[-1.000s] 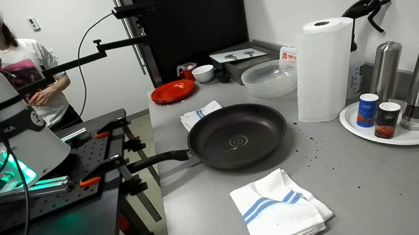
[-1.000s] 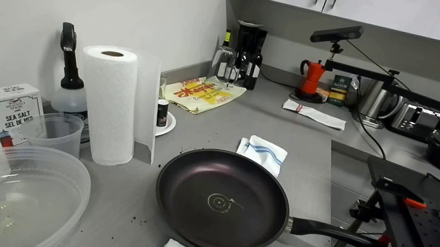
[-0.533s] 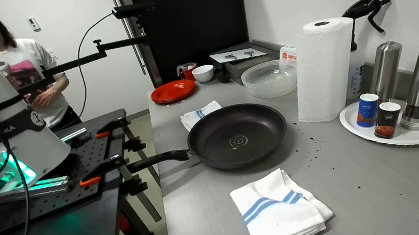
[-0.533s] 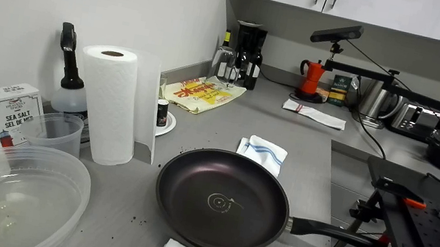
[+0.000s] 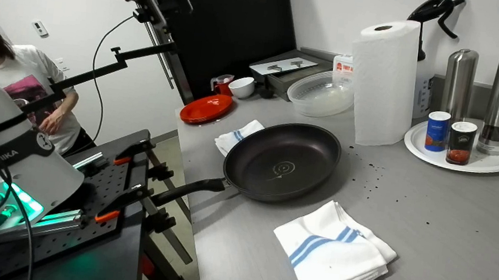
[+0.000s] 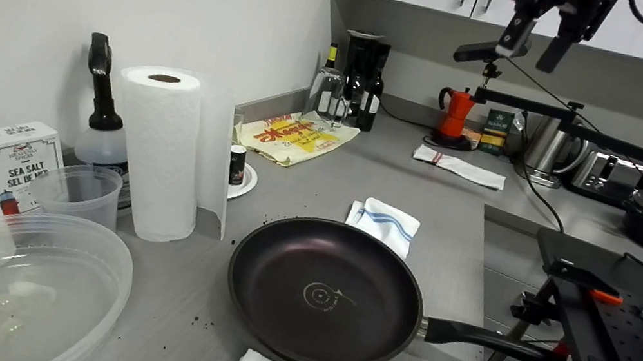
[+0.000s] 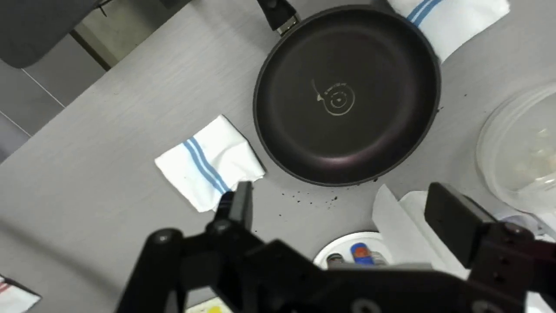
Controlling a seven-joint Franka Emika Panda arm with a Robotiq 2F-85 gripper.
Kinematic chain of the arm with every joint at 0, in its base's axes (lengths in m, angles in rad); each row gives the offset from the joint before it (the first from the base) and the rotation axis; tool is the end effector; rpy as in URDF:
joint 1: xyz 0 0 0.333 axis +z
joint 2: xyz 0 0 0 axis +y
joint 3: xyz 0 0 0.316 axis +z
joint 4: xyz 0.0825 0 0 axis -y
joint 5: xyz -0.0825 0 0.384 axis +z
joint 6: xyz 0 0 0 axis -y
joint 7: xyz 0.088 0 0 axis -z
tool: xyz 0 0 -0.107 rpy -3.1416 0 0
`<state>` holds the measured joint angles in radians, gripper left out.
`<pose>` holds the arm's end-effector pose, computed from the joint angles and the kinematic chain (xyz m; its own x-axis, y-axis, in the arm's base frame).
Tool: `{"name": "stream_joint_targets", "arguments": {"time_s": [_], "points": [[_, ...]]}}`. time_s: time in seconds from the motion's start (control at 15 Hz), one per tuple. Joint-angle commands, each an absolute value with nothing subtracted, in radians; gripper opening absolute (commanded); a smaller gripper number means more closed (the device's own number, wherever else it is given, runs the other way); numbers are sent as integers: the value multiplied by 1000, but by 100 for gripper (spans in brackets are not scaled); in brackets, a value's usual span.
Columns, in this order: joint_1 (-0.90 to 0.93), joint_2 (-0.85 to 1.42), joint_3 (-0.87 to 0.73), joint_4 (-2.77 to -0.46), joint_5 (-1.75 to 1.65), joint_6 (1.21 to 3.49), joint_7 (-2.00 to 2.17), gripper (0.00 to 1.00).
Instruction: Use the right white towel to wipe the pan
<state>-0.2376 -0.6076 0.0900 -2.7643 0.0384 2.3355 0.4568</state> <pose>0.3546 -0.0541 0.4055 0.7878 -0.5929 0.1671 -0.5920 -0.8037 -0.0605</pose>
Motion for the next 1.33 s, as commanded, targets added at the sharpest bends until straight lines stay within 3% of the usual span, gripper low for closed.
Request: {"name": "stream_joint_targets", "arguments": {"time_s": [0.0,0.6,1.27], "points": [[-319,-403,109,-2709,-44,2478,565,100],[-329,21,-62,-2466,-81,2621,580,100],[-282,330,-215,-2272,86,2697,440,100]]}}
